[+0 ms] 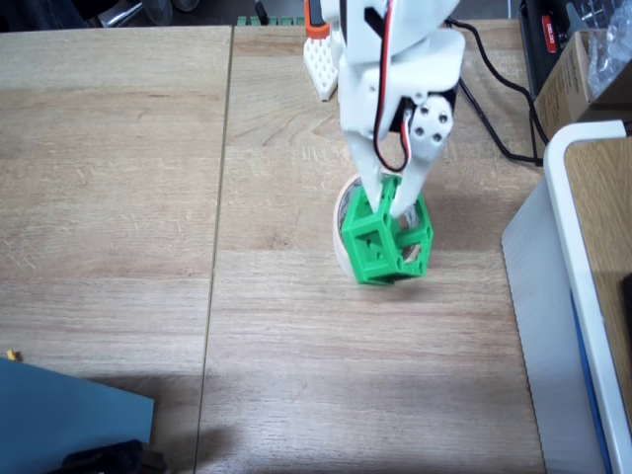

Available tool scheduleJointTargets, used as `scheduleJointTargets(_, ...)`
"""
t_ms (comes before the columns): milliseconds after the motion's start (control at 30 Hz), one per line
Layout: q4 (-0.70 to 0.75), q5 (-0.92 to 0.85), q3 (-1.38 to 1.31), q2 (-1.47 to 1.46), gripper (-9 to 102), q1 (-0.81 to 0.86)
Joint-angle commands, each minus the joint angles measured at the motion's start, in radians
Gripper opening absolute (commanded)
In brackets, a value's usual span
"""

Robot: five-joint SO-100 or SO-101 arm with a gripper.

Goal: Grasp a component and put it in the bin.

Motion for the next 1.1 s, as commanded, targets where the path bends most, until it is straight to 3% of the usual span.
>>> scheduleJointTargets(0, 0.005, 0.003, 0.02, 0.063, 0, -0.008)
scheduleJointTargets(1067, -0.011, -0.006, 0.278, 0.183, 0, -0.008)
